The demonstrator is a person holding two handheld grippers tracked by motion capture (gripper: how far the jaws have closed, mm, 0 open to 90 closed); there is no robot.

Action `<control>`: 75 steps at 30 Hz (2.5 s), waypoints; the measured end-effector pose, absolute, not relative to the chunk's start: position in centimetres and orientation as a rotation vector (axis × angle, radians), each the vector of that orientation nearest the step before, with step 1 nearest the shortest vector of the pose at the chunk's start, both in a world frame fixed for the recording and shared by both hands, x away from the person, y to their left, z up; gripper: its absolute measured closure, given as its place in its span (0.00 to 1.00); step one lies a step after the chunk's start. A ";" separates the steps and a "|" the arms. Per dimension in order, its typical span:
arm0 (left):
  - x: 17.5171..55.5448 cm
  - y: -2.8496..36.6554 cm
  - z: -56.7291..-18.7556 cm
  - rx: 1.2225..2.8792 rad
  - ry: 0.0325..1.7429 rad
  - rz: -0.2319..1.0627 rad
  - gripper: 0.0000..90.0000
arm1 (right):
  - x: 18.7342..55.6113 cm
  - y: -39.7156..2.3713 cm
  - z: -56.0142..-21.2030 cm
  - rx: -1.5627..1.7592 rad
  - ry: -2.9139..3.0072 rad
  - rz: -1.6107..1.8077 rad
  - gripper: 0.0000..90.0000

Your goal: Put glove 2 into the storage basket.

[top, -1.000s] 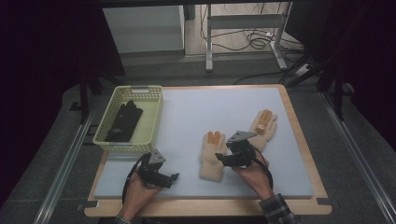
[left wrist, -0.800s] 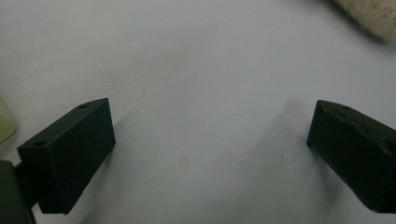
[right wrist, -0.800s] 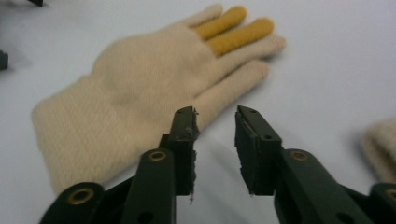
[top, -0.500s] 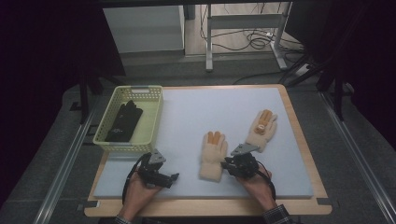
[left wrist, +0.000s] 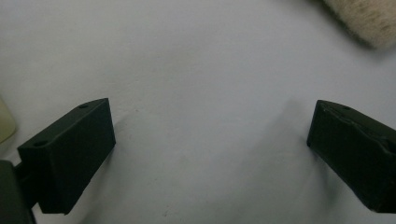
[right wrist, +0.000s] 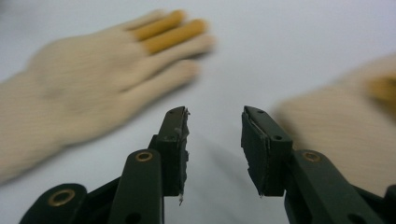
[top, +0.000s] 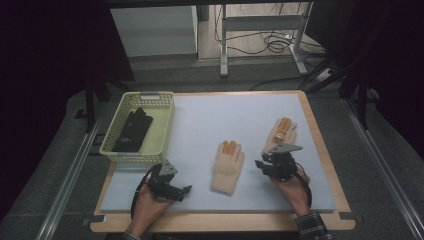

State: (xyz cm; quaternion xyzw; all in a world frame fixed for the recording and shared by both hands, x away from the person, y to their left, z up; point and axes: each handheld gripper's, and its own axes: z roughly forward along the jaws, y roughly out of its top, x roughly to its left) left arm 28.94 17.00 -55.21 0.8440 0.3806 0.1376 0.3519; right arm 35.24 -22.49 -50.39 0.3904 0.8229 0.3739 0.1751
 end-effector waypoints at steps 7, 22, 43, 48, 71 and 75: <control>28.9 17.0 -55.2 2.184 0.985 0.356 0.01 | 37.8 -26.1 -49.5 1.191 2.233 1.025 0.65; 28.9 17.0 -55.2 2.185 0.985 0.356 0.01 | 44.0 -28.0 -51.5 1.203 2.188 0.959 0.41; 28.9 17.0 -55.2 2.185 0.985 0.356 0.02 | 41.8 -27.5 -49.9 1.207 2.200 1.031 0.69; 28.9 17.0 -55.2 2.184 0.986 0.356 0.02 | 40.0 -26.9 -48.5 1.174 2.213 1.089 0.69; 28.9 17.0 -55.2 2.177 0.990 0.358 0.02 | 33.2 -18.1 -44.9 0.909 2.415 1.342 0.68; 28.9 17.0 -55.2 2.183 0.985 0.360 0.02 | 33.3 -15.4 -45.5 0.871 2.454 1.321 0.68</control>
